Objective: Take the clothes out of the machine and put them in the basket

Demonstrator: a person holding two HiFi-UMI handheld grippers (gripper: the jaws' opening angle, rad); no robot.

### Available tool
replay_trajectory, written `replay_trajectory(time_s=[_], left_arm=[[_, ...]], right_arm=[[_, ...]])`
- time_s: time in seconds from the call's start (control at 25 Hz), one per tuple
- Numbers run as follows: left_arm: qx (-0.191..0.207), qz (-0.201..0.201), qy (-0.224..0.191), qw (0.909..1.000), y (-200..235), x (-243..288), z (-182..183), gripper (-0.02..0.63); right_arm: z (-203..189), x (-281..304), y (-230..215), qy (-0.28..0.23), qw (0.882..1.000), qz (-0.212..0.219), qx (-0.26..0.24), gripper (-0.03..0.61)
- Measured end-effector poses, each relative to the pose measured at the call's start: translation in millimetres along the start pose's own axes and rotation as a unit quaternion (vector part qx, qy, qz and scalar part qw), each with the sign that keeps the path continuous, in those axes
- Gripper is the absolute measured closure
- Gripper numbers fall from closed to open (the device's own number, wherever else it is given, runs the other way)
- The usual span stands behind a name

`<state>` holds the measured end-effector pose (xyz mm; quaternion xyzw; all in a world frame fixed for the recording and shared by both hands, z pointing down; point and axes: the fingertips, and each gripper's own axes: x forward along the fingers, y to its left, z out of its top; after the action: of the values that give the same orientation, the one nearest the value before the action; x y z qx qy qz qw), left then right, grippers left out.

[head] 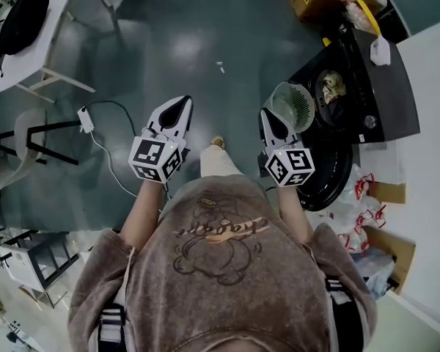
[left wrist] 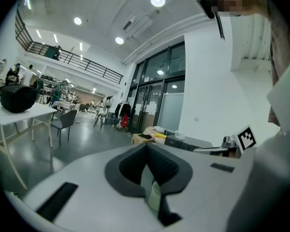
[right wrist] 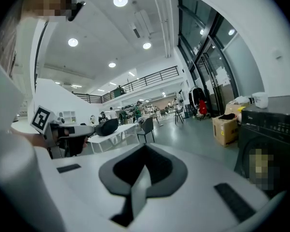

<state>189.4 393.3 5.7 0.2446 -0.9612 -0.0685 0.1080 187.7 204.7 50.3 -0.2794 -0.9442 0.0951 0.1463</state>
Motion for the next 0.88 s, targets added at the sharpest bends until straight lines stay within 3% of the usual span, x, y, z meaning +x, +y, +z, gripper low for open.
replay_trajectory(time_s=[0.52,0.72,0.88], left_arm=[[0.005,0.006,-0.006,1.0,75.9,143.5,52.9,0.606],[0.002,-0.02,0.002,0.9998,92.3,167.7,63.9,0.606],[0.005,-0.069,0.01,0.9975,89.0,198.2,69.9,0.606]], right_arm=[[59.7,143.5,-71.6,0.005,0.999,0.032,-0.007,0.581],[70.5,158.4,-77.6,0.001,1.0,0.001,-0.001,0.581],[73.4,159.7,-91.8,-0.007,0.999,-0.042,0.013,0.581]])
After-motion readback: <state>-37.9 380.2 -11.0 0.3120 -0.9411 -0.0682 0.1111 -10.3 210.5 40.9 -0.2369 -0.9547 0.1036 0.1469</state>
